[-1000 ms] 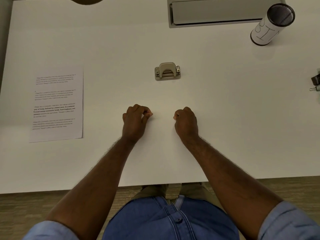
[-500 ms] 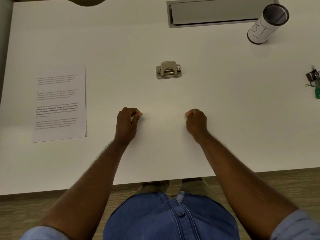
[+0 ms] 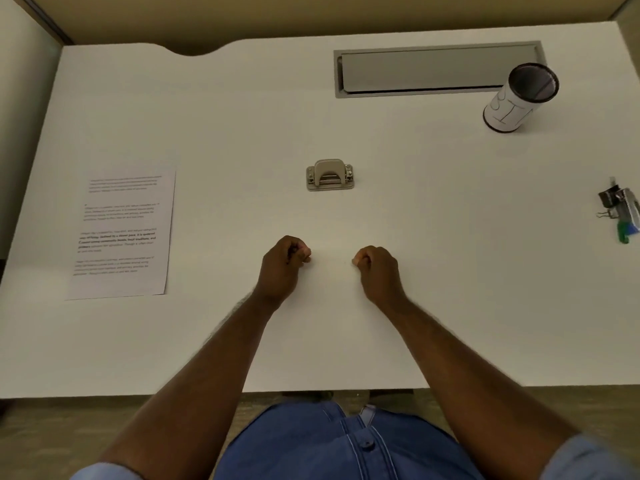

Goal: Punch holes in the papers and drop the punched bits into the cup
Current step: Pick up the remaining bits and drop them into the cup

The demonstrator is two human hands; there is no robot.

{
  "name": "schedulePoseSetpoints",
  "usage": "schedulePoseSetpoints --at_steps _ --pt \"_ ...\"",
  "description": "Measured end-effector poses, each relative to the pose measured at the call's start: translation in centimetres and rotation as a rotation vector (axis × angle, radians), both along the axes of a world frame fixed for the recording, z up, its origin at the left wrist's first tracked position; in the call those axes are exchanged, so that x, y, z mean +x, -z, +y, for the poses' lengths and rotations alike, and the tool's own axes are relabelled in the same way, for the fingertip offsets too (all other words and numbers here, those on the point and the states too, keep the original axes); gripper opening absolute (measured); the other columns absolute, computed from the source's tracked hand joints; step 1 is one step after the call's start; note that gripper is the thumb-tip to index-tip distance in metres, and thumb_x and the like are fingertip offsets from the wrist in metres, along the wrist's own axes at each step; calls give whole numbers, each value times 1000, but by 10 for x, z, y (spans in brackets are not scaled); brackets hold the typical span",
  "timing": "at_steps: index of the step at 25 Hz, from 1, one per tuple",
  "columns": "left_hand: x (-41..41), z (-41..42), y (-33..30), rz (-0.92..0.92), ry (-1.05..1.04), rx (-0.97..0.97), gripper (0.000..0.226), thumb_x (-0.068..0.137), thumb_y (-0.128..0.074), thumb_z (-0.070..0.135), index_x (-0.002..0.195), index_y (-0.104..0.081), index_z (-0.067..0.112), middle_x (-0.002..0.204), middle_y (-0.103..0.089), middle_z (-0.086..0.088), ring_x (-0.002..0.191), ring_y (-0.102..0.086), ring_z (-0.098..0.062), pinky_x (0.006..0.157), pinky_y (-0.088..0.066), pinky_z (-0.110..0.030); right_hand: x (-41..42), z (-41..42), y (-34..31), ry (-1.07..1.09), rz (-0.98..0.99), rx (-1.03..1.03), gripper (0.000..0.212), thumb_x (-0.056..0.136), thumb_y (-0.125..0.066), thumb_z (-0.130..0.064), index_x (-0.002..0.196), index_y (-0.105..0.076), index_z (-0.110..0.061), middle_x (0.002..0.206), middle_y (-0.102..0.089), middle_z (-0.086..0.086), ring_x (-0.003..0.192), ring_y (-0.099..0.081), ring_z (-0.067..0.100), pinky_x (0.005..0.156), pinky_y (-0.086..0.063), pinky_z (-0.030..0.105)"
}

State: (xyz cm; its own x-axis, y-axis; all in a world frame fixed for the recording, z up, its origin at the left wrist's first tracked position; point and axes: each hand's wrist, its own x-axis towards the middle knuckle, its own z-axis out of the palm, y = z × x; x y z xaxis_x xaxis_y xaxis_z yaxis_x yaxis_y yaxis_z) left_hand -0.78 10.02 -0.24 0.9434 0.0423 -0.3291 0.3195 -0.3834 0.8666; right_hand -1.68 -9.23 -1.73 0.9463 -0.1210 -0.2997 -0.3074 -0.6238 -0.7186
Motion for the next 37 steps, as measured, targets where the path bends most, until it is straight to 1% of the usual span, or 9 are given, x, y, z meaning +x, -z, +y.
schedulePoseSetpoints --at_steps 2,6,10,17,26,29,32,34,37 --pt "-6 -5 1 25 -22 -20 6 91 -56 9 86 -59 12 80 -66 1 70 -59 1 65 -43 -9 -1 4 9 -52 -31 -41 15 83 -51 6 79 -62 -3 86 -64 13 82 -58 26 70 -40 29" --pt "-9 -4 3 61 -76 -79 9 87 -62 4 88 -60 13 79 -66 0 72 -63 -5 69 -48 -13 2 9 16 -134 -77 -122 12 82 -55 2 76 -61 -7 81 -59 9 75 -55 23 63 -38 28" --pt "-6 3 0 66 -86 -116 11 86 -64 5 91 -62 14 79 -66 -3 72 -66 -6 70 -50 -13 2 11 16 -103 -77 -99 10 82 -59 -2 76 -64 -9 81 -61 8 75 -56 21 64 -39 27" --pt "-5 15 3 68 -81 -79 9 86 -64 6 93 -63 12 77 -65 2 70 -64 0 67 -47 -8 -4 22 9 -173 -107 -205 11 83 -57 0 79 -66 -4 82 -61 12 77 -58 26 68 -48 36" --pt "-12 29 3 50 -68 -45 9 87 -63 5 93 -63 12 76 -65 2 68 -63 2 66 -46 -8 -9 37 3 -149 -91 -257 27 71 -38 17 82 -58 2 89 -56 19 85 -51 32 65 -32 29" --pt "-8 31 -2 34 -79 -60 10 87 -62 4 94 -62 12 76 -64 3 68 -63 1 66 -47 -8 -1 18 3 104 -23 -131 26 77 -42 14 86 -64 4 94 -65 20 89 -57 31 73 -39 28" --pt "-2 27 -8 24 -102 -80 11 87 -62 5 94 -61 13 76 -65 3 72 -65 -5 70 -50 -12 9 -15 -1 488 153 300 22 89 -46 -1 79 -64 -12 79 -61 7 73 -52 18 65 -40 25" --pt "3 16 -13 22 -112 -98 11 86 -63 4 94 -61 12 76 -65 3 74 -66 -10 72 -52 -16 11 -30 -9 556 213 563 26 91 -49 -4 72 -59 -17 67 -50 1 62 -42 12 58 -37 23" --pt "10 -13 -20 28 -96 -127 11 86 -64 3 93 -61 12 77 -65 1 74 -66 -13 73 -52 -20 17 -45 -20 613 242 835 29 91 -46 3 72 -55 -16 68 -43 1 63 -38 10 62 -34 21"
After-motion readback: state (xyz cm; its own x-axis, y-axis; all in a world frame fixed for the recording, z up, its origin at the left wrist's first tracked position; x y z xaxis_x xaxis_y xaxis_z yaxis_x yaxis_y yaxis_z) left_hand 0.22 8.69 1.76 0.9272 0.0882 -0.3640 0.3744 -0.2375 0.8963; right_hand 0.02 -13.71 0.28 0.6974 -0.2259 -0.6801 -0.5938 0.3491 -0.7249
